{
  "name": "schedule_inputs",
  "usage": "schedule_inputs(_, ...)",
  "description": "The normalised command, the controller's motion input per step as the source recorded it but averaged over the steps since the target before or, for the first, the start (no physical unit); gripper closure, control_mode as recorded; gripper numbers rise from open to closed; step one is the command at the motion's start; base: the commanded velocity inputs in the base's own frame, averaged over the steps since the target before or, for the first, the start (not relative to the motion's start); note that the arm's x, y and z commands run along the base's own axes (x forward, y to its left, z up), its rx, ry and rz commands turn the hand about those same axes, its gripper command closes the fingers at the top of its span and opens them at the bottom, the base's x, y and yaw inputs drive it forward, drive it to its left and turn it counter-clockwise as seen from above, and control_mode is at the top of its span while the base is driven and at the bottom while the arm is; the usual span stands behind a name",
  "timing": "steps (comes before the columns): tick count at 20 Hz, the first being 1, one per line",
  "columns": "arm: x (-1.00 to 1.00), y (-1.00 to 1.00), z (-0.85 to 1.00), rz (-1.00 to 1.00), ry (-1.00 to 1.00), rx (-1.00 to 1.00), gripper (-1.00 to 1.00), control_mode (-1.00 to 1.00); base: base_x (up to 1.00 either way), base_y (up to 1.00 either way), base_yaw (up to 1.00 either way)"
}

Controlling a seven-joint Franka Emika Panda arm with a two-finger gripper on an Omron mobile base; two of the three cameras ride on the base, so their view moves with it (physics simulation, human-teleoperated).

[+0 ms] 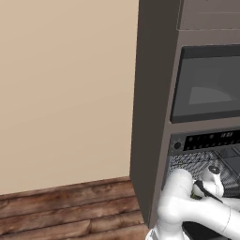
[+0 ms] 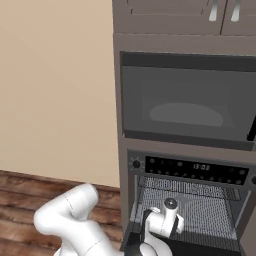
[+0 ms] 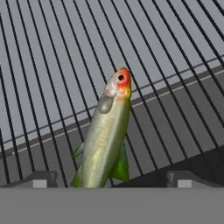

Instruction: Take the fish from the oven and place it on the plate on the counter.

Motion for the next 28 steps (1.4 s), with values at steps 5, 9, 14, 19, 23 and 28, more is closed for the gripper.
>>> schedule_inputs(5,0.34,0.03,-0.01,0.00,0.00,0.00,-1.00,-1.00,0.00,0.00,0.00)
schedule_inputs(9,0.25,0.09,-0.16,0.00,0.00,0.00,-1.00,-1.00,0.00,0.00,0.00)
schedule_inputs(14,0.19,0.09,-0.40,0.00,0.00,0.00,-1.00,-1.00,0.00,0.00,0.00)
schedule_inputs(19,0.34,0.02,-0.12,0.00,0.00,0.00,-1.00,-1.00,0.00,0.00,0.00)
schedule_inputs(23,0.39,0.02,-0.06,0.00,0.00,0.00,-1.00,-1.00,0.00,0.00,0.00)
schedule_inputs(28,0.09,0.10,-0.65,0.00,0.00,0.00,1.00,-1.00,0.00,0.00,0.00)
